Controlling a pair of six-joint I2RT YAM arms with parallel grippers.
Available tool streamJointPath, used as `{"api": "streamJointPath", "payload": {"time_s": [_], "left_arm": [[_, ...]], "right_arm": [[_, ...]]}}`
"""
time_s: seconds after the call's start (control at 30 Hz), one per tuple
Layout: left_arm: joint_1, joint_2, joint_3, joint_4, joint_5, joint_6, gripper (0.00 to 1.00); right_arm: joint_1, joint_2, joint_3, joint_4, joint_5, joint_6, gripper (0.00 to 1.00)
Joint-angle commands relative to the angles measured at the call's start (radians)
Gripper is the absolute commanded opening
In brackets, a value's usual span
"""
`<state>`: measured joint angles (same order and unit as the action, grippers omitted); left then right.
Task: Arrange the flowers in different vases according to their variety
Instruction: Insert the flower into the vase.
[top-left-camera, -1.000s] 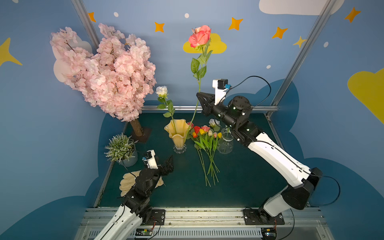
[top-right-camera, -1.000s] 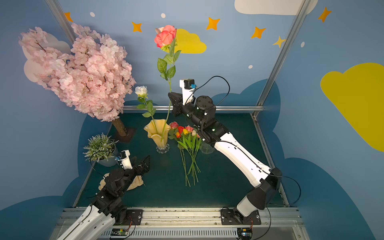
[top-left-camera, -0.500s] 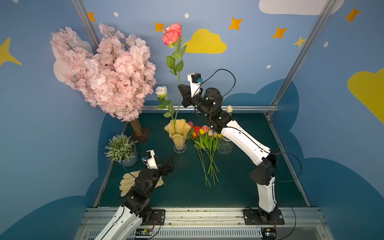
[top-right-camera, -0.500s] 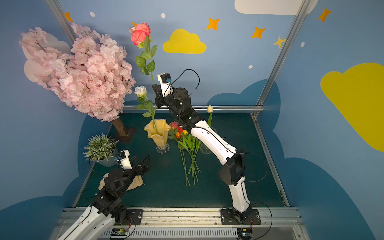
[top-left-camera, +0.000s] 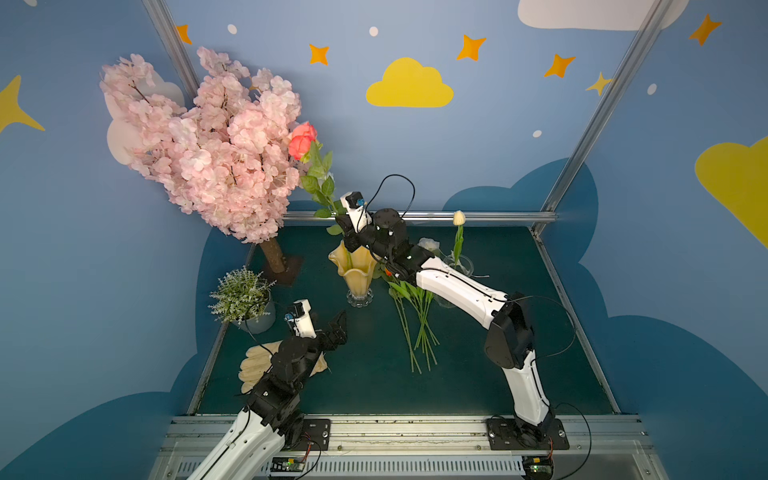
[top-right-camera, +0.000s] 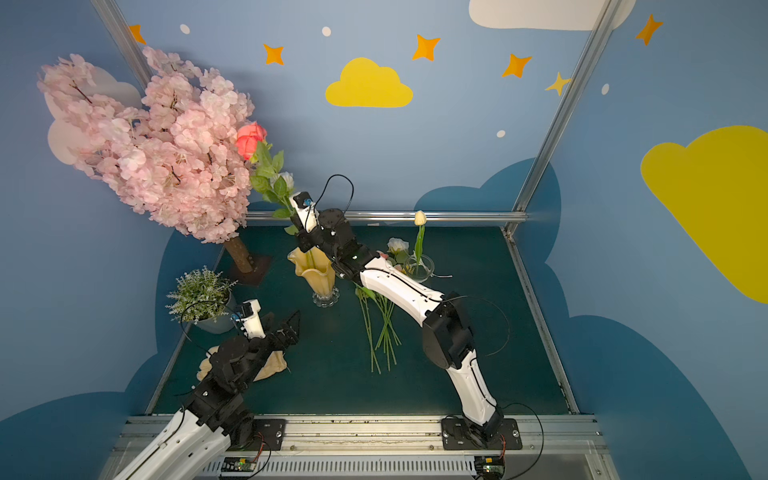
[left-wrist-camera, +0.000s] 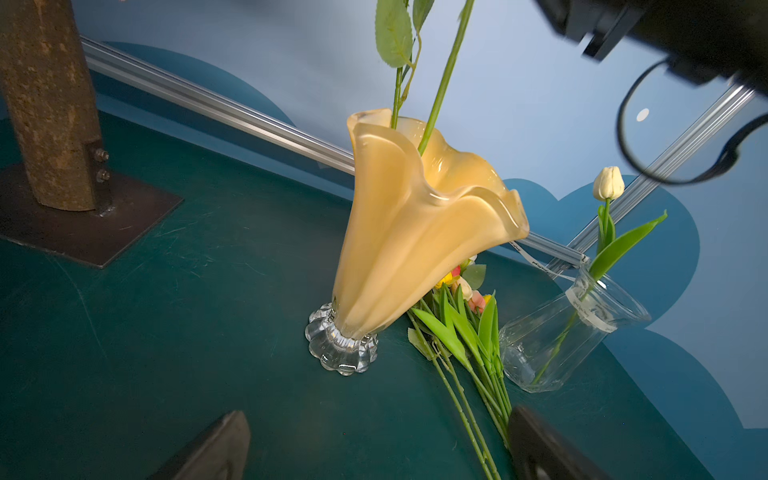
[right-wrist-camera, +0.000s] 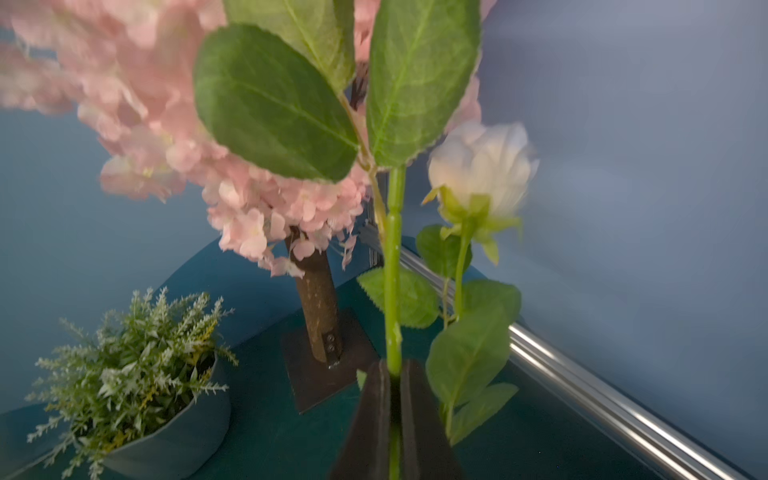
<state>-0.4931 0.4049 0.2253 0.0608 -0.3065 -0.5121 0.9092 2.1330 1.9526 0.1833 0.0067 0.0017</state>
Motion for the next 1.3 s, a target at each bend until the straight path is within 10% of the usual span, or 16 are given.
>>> {"api": "streamJointPath", "payload": {"time_s": [0.0,0.23,1.27], "left_arm": [[0.004,-0.002,-0.008,0.027,0.012,0.012,1.0],[0.003,0.027,-0.004,0.039,0.029,0.014,1.0],[-0.09,0.41,0.116,0.125,0.254,0.074,1.0]], "right_arm": [[0.015,-0.08,-0.073,0.08,0.021,0.021,0.0],[0.022,-0.151,-0.158,0.019,-0.015,0.074,0.25],[-0.127,-1.156,-1.087,-0.424,0.108,0.347,0.5]]}}
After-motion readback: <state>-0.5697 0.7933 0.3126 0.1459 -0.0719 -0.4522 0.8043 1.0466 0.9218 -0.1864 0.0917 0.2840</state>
